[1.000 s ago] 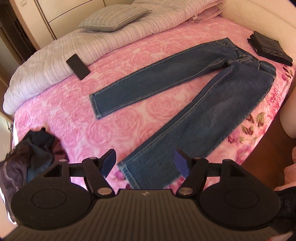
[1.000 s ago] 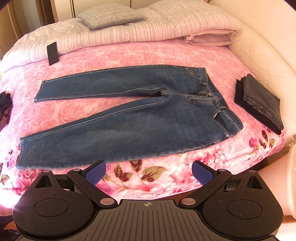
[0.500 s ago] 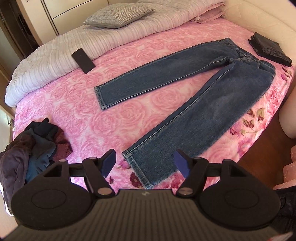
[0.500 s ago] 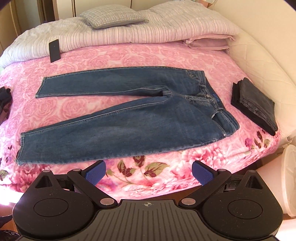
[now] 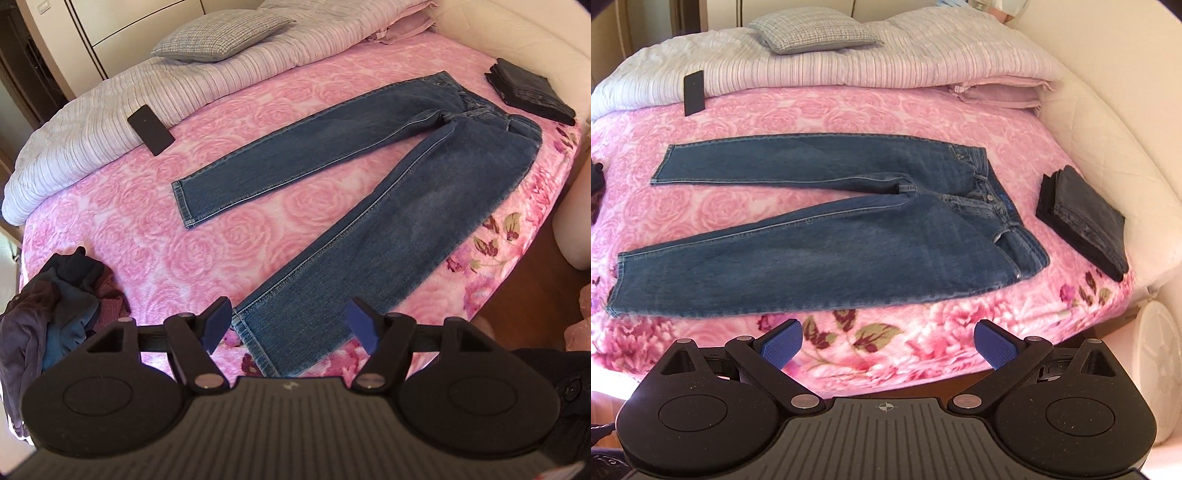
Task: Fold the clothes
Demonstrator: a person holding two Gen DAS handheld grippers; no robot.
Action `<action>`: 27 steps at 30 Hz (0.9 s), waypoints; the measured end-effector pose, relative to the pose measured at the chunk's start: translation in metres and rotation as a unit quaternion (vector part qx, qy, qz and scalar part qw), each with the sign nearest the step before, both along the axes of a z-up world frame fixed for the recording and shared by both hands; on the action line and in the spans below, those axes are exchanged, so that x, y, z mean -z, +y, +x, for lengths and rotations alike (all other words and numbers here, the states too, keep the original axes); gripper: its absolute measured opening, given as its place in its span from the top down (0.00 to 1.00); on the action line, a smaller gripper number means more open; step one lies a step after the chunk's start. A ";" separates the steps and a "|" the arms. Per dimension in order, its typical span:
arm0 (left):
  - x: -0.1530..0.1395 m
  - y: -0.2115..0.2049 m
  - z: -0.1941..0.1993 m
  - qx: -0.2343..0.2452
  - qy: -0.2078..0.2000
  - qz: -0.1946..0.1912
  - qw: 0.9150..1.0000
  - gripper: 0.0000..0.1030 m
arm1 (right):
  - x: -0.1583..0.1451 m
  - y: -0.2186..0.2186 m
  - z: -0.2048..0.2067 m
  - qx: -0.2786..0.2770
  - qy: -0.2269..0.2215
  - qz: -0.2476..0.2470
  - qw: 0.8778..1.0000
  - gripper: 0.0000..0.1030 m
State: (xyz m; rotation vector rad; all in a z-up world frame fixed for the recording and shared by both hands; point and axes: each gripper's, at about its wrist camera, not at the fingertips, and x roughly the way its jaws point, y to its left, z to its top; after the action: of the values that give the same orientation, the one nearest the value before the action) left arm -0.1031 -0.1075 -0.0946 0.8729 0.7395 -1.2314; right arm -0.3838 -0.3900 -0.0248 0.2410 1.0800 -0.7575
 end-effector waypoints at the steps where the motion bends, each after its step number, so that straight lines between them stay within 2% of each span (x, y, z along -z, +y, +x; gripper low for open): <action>1: 0.001 -0.005 -0.005 -0.004 -0.003 0.001 1.000 0.36 | 0.001 -0.007 -0.001 -0.005 0.001 -0.002 1.000 0.01; 6: 0.003 -0.035 -0.036 -0.037 -0.015 0.009 0.999 0.36 | 0.006 -0.051 -0.005 -0.045 0.015 -0.016 0.999 0.01; 11: -0.002 -0.066 -0.084 -0.074 -0.022 0.020 0.997 0.36 | 0.008 -0.107 -0.013 -0.094 0.020 -0.022 0.995 0.01; 18: -0.005 -0.088 -0.146 -0.130 -0.022 0.043 0.990 0.36 | 0.017 -0.171 -0.025 -0.169 0.033 -0.015 0.985 0.01; 23: 0.002 -0.093 -0.176 -0.146 -0.022 0.071 0.986 0.36 | 0.028 -0.202 -0.032 -0.202 0.037 -0.002 0.979 0.01; 27: 0.008 -0.098 -0.180 -0.140 -0.038 0.078 0.986 0.36 | 0.037 -0.215 -0.032 -0.209 0.041 0.008 0.977 0.01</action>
State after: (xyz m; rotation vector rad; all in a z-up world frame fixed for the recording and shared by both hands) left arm -0.2826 -0.2060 -0.1025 0.9047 0.8738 -0.8954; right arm -0.4160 -0.6051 -0.0619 -0.0086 1.1660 -0.3826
